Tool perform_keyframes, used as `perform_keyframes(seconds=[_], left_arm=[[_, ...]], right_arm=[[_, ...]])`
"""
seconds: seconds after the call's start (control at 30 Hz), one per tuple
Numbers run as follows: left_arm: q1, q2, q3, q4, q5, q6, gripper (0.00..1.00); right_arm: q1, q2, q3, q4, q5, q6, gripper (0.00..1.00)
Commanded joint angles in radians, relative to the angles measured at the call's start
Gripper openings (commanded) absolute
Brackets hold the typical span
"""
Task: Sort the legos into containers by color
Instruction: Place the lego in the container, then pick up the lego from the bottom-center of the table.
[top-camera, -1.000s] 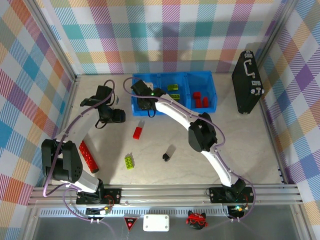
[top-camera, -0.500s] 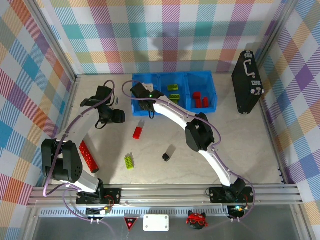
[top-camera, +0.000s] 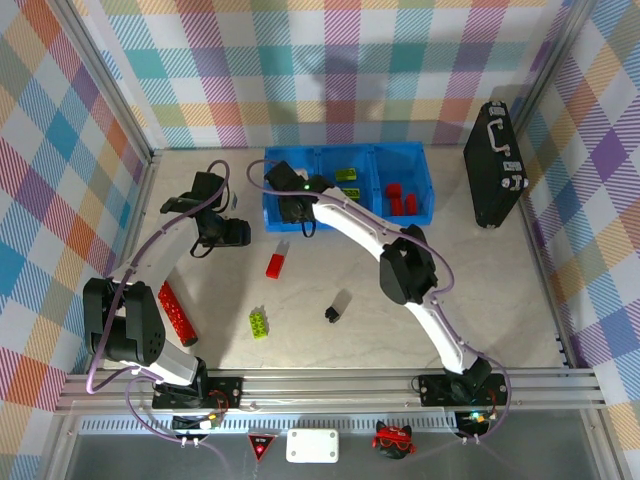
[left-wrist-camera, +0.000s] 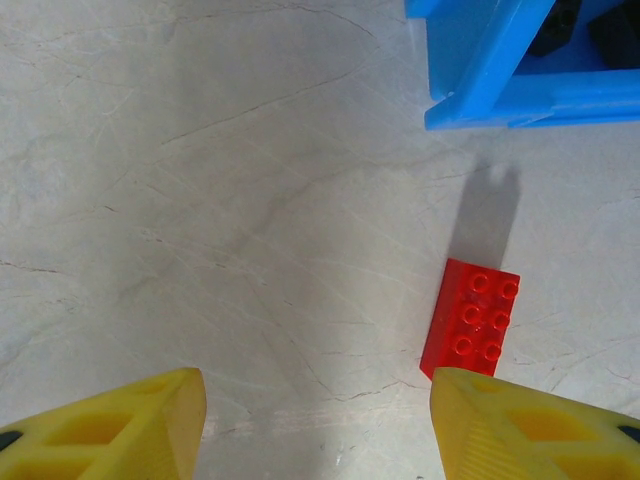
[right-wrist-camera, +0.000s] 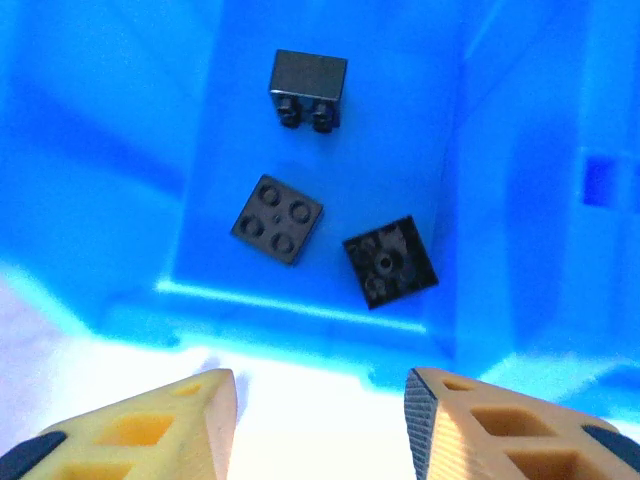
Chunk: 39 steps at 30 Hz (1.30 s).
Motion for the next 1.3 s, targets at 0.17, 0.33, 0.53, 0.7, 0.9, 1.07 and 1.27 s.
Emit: perform_keyframes(seconds=[0.17,0.33,0.53,0.7,0.9,1.07,1.27], left_arm=[[0.014,-0.015,-0.008,0.002,0.024,-0.008,0.61],[0.015,-0.014,-0.007,0.000,0.024,-0.008,0.61],[0.016,-0.017,-0.003,-0.007,0.000,0.000,0.61],[0.015,-0.017,-0.002,-0.008,-0.002,0.001,0.61],[0.016,-0.015,0.002,-0.015,-0.014,0.008,0.61],[0.016,-0.014,0.002,-0.018,-0.019,0.011,0.61],[0.016,-0.011,0.002,-0.019,-0.022,0.011,0.61]], right_arm=[[0.002,-0.186,-0.154,-0.098,-0.172,-0.086,0.53],[0.004,-0.259,-0.250,-0.132,-0.230,-0.089,0.53],[0.028,-0.381,-0.471,-0.118,-0.262,-0.058,0.52],[0.056,-0.473,-0.655,-0.091,-0.292,-0.016,0.52],[0.123,-0.530,-0.806,-0.080,-0.315,0.044,0.52],[0.183,-0.548,-0.890,-0.071,-0.326,0.099,0.51],[0.214,-0.543,-0.946,-0.053,-0.318,0.128,0.49]])
